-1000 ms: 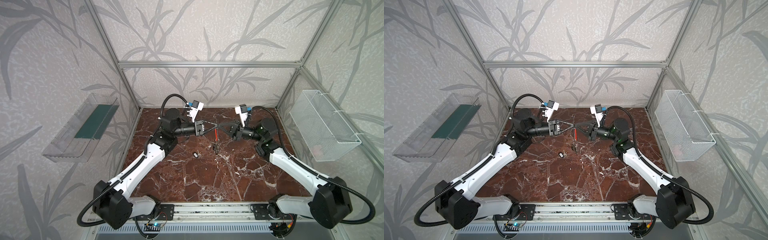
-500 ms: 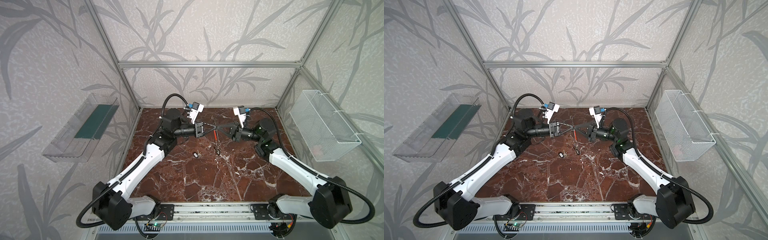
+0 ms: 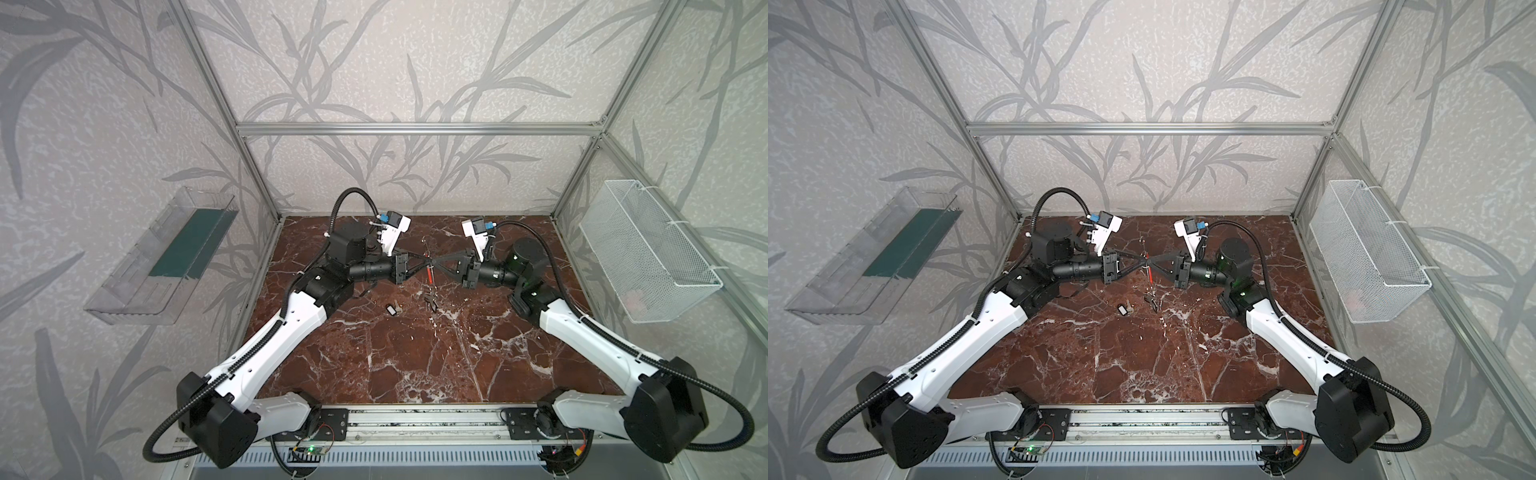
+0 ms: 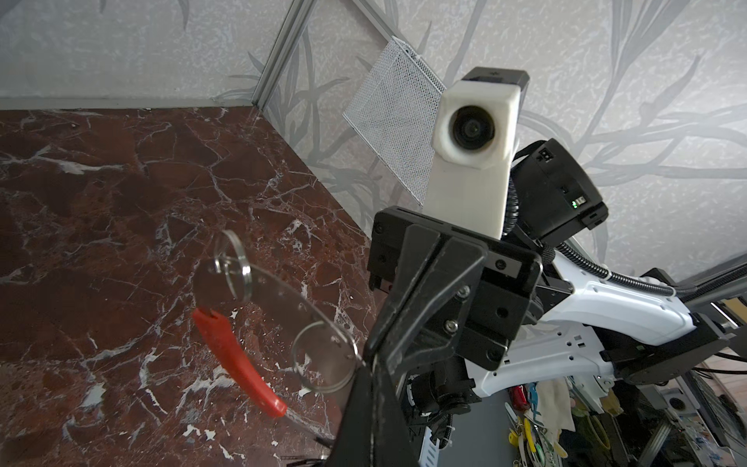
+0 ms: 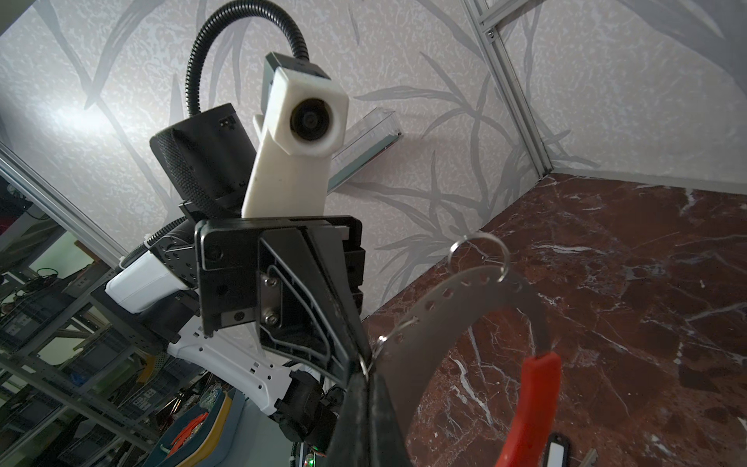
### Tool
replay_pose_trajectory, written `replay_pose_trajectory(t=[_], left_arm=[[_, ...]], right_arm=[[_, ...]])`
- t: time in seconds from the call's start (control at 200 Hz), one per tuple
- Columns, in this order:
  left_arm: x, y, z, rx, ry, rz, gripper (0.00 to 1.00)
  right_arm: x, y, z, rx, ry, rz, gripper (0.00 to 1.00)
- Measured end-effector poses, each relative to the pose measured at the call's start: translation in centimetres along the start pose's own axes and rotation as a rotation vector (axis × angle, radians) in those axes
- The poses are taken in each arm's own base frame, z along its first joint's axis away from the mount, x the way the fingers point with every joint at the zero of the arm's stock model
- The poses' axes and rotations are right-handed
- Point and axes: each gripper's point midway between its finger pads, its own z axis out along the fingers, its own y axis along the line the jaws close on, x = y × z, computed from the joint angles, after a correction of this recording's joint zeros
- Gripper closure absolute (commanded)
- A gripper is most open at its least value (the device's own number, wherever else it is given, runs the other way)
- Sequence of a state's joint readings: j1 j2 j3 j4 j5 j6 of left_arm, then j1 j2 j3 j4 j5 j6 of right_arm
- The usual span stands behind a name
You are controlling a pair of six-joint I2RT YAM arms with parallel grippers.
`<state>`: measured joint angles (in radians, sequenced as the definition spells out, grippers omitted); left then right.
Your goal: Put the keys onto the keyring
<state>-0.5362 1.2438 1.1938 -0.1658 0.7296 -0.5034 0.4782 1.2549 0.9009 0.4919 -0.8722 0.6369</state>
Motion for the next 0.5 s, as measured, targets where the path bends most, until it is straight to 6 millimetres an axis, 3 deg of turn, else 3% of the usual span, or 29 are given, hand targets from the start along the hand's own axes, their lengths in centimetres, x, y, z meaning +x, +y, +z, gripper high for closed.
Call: replay_pose_trajectory(t=[0.31,0.415,0.5], left_arm=[[0.1,-0.2,-0.2,-0.011,-0.002,0.014,1.0],[0.1,-0.3,-0.3,-0.008,-0.003,0.014,1.0],[-0.2,0.3,-0.7,-0.039,-0.016,0.004,1.0]], right_arm=[[0.1,0.1,-0.1,0.02,-0.001,-0.031,1.0],[0.0,0.2,-0.1,0.021,-0.005,-0.039,0.75],[-0.8,0.2,-0.7,0.035,-0.03,-0.052,0.7]])
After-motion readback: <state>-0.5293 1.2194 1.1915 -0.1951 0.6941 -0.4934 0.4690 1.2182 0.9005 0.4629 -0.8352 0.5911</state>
